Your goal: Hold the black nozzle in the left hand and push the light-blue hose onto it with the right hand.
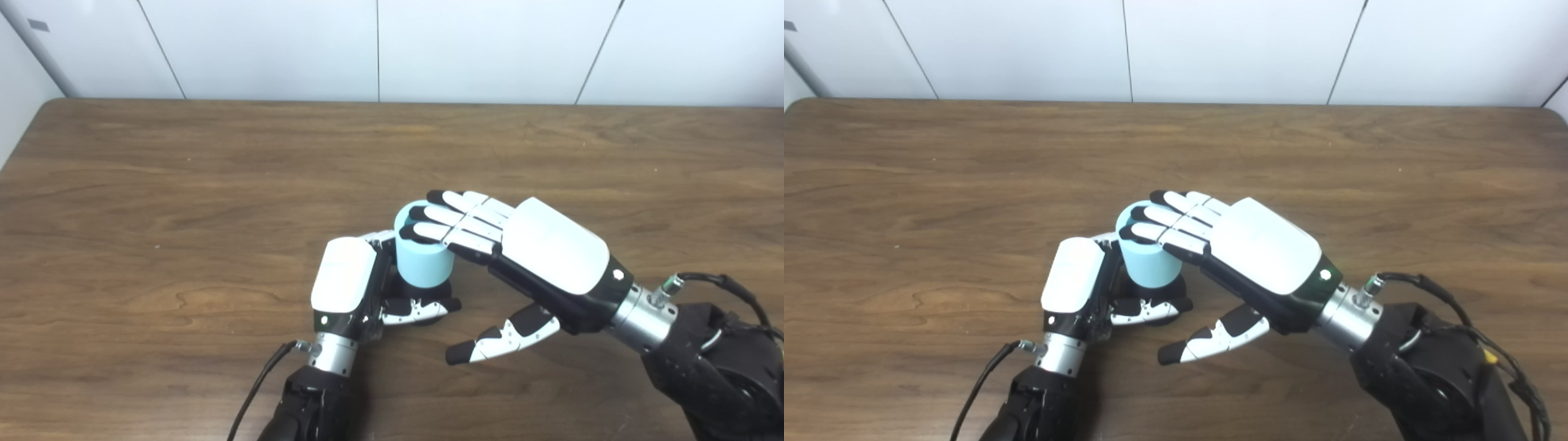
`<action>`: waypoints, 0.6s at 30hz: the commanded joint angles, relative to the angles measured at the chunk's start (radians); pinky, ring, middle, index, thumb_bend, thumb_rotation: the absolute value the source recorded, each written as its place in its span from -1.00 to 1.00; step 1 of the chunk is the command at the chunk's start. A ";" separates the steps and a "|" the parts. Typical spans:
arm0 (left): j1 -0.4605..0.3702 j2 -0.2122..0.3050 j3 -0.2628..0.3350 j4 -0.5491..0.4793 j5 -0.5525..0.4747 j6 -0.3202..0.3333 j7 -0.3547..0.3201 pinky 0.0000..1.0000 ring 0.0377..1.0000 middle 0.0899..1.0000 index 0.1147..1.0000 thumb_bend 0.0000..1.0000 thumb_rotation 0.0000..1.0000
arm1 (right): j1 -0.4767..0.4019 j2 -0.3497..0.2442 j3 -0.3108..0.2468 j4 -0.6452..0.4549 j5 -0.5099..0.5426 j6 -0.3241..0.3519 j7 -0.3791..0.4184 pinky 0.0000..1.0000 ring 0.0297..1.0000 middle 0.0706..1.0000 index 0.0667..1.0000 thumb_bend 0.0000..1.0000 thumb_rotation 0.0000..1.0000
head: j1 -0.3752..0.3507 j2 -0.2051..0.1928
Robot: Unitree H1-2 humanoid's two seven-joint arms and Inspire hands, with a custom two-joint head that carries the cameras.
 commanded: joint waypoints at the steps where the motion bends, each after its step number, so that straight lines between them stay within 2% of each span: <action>1: 0.087 -0.052 -0.061 0.067 0.019 0.039 -0.036 -0.14 -0.08 -0.18 -0.14 0.05 -1.00 | 0.029 -0.043 0.024 0.040 -0.017 -0.009 0.055 0.81 0.87 0.80 0.74 0.11 0.49 | 0.001 0.001; 7: 0.086 -0.050 -0.064 0.065 0.036 0.044 -0.037 -0.13 -0.05 -0.13 -0.16 0.04 -1.00 | 0.038 -0.057 0.037 0.055 -0.010 -0.020 0.041 0.81 0.86 0.80 0.76 0.11 0.51 | 0.001 0.001; 12: 0.084 -0.050 -0.063 0.068 0.040 0.044 -0.038 -0.19 -0.10 -0.18 -0.13 0.04 -1.00 | 0.043 -0.067 0.050 0.065 -0.010 -0.020 0.026 0.82 0.83 0.77 0.75 0.13 0.50 | 0.001 0.001; 18: 0.084 -0.049 -0.062 0.066 0.046 0.051 -0.040 -0.15 -0.08 -0.17 -0.14 0.05 -1.00 | 0.053 -0.076 0.075 0.089 -0.027 -0.025 0.011 0.82 0.82 0.76 0.73 0.13 0.52 | 0.004 0.006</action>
